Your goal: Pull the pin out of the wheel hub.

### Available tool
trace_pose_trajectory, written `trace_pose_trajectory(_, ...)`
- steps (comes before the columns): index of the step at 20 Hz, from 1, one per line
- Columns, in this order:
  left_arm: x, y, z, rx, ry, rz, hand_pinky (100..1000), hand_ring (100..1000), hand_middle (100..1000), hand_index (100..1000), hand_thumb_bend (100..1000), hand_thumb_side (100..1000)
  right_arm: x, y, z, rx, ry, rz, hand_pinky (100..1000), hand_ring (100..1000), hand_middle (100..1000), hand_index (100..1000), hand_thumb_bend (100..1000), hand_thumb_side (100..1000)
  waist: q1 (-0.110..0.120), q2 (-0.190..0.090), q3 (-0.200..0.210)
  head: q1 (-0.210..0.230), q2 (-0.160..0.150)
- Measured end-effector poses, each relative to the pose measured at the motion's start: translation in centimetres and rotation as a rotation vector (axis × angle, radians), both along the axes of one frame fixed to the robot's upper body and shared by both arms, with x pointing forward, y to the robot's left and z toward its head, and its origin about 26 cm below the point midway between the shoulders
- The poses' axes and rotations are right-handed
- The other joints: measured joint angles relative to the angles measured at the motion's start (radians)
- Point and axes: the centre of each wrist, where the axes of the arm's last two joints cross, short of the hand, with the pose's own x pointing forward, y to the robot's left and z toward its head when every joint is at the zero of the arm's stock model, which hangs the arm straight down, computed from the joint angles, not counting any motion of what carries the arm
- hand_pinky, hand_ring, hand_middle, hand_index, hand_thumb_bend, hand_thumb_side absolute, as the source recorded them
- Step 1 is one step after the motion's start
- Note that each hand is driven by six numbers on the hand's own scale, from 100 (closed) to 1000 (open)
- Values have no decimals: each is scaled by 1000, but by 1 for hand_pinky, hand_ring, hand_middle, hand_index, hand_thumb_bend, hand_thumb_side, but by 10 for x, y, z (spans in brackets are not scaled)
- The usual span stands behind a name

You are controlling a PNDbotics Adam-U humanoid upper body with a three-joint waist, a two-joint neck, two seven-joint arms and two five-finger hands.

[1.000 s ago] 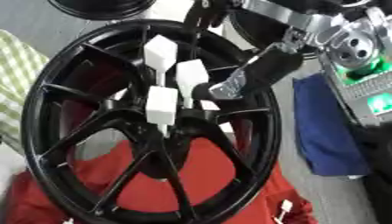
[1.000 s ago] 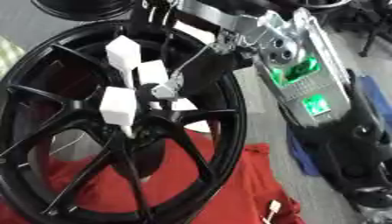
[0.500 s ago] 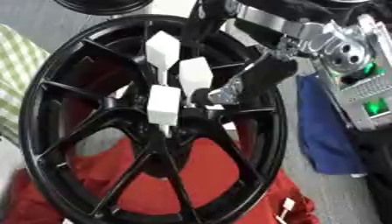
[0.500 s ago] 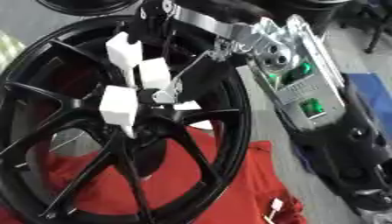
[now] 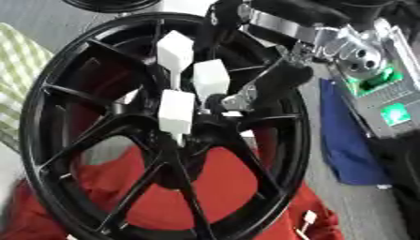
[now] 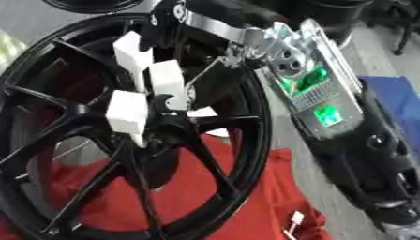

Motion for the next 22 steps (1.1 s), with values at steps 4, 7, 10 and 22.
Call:
trace_pose_trajectory(4, 1, -2, 2, 2, -5, -6, 575, 505, 484, 676, 107, 966, 5, 0, -3, -6, 16, -9, 706, 706, 666, 703, 502, 175, 0, 1, 2, -5, -4)
trace_pose_trajectory(7, 1, -2, 3, 3, -7, -9, 575, 505, 484, 676, 107, 966, 8, 0, -5, -14, 27, -11, 707, 706, 665, 703, 495, 167, -1, 4, 3, -8, -5)
trace_pose_trajectory(10, 1, -2, 3, 3, -7, -9, 576, 505, 484, 677, 107, 966, 10, -1, -7, -23, 38, -14, 705, 706, 665, 703, 488, 159, -1, 5, 5, -10, -6)
trace_pose_trajectory(22, 2, -3, 4, 4, -8, -11, 577, 506, 485, 677, 106, 966, 22, -4, -12, -34, 73, -34, 697, 701, 658, 698, 478, 141, -1, 7, 8, -21, -14)
